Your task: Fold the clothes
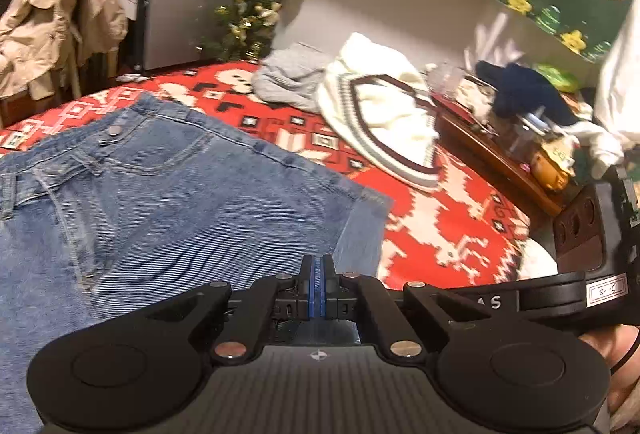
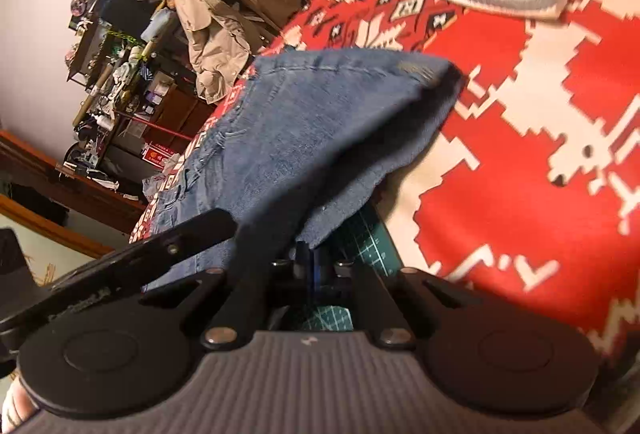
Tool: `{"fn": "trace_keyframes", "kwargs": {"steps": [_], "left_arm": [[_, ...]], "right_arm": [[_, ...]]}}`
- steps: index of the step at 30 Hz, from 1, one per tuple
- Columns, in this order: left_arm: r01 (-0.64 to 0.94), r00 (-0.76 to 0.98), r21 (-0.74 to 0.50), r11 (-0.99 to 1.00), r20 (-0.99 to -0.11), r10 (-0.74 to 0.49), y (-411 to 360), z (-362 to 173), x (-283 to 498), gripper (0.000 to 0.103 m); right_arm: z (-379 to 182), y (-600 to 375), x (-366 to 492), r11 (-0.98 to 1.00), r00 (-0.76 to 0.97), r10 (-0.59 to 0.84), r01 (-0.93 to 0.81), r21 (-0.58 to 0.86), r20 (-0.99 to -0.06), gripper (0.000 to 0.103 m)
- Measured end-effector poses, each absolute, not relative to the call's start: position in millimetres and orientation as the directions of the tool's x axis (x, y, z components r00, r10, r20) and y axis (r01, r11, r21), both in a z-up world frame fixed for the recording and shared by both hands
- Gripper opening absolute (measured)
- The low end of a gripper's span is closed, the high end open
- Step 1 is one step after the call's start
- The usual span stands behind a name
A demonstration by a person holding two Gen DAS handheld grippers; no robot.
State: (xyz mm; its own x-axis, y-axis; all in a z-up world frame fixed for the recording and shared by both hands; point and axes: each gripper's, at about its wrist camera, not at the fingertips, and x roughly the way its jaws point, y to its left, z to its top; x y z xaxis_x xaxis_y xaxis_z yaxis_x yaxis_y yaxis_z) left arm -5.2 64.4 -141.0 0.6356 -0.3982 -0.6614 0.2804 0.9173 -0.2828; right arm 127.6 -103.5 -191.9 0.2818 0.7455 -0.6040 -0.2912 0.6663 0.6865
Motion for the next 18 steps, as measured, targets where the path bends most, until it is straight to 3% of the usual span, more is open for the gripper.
{"fn": "trace_keyframes", "kwargs": {"steps": [12,18], "left_arm": [[0.331,0.589,-0.202,0.922,-0.719,-0.369,50,-158,-34,0.006],[0.31,0.575,-0.184,0.933,-0.745,-0.339,52,-172,-40,0.006]], "right_arm": [[-191,-123,118,0.701,0.278,0.712,-0.328,0.633,-0.645,0.002],[-174,-172,128,0.744,0.371,0.668,-0.354,0.566,-0.645,0.006]]}}
